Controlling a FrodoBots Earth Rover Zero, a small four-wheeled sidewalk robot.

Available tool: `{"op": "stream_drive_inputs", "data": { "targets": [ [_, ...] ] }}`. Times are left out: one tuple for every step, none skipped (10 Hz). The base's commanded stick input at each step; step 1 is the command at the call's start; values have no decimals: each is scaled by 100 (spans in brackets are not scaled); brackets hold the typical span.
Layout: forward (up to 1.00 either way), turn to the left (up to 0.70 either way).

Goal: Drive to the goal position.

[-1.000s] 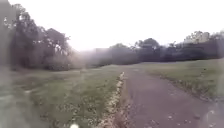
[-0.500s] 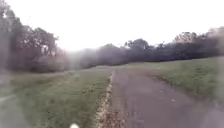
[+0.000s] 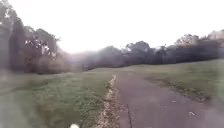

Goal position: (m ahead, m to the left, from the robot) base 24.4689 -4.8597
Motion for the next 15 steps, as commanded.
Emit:
{"op": "stream_drive_inputs", "data": {
  "targets": [
    [85,-3],
    [85,0],
    [85,0],
    [85,0],
    [85,0],
    [85,0],
    [85,0],
    [85,0],
    [85,0],
    [85,0],
    [85,0],
    [85,0],
    [85,0],
    [85,0],
    [85,0]
  ]
}}
